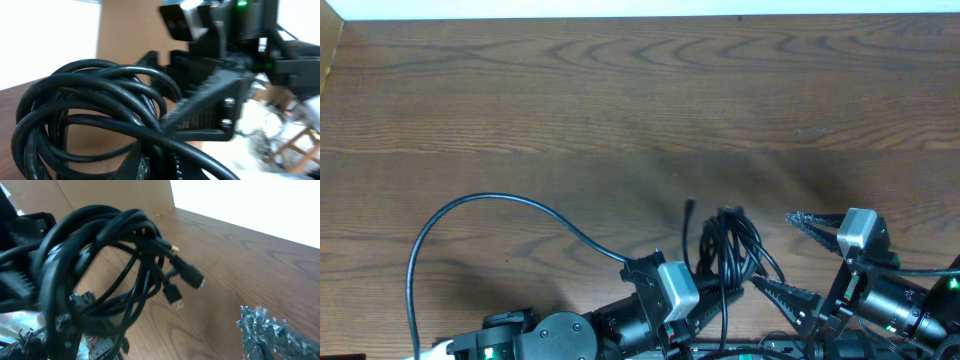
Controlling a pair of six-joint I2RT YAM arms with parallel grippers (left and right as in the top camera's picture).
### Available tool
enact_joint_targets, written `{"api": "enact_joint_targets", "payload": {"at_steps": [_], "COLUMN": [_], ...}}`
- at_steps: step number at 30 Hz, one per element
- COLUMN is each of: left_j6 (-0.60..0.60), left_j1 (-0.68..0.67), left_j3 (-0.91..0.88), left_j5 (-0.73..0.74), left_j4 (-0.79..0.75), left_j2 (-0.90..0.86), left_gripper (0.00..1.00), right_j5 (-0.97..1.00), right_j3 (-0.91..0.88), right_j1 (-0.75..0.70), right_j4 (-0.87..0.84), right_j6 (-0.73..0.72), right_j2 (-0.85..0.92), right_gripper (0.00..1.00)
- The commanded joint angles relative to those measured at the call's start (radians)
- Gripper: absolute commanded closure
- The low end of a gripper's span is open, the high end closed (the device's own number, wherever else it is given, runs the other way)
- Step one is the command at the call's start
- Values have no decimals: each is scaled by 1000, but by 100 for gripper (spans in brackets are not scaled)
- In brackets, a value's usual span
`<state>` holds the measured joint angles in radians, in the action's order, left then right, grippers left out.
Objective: Untangle cables
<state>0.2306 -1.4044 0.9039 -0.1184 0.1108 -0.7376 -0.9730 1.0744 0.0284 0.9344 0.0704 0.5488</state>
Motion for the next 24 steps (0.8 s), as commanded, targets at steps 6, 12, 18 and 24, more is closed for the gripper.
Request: {"api": "enact_joint_targets", "payload": {"at_steps": [6, 12, 18, 24], "left_j6": [-55, -55, -24, 45], "left_j1": [104, 349, 704, 956], "left_j3": [21, 24, 24, 24], "left_j5": [10, 399, 879, 1313], "left_j4": [18, 25, 18, -122], "left_j2": [10, 9, -1, -70], "left_gripper": [92, 93, 92, 93], "right_j5": [141, 154, 155, 151], "right_j3": [10, 10, 10, 10], "right_j1": [-2, -2, -2, -2], "right_j4": [-8, -27, -37, -73], "right_j6": [-56, -77, -78, -219], "right_j2": [2, 2, 17, 69], "right_gripper": [1, 1, 1, 1]}}
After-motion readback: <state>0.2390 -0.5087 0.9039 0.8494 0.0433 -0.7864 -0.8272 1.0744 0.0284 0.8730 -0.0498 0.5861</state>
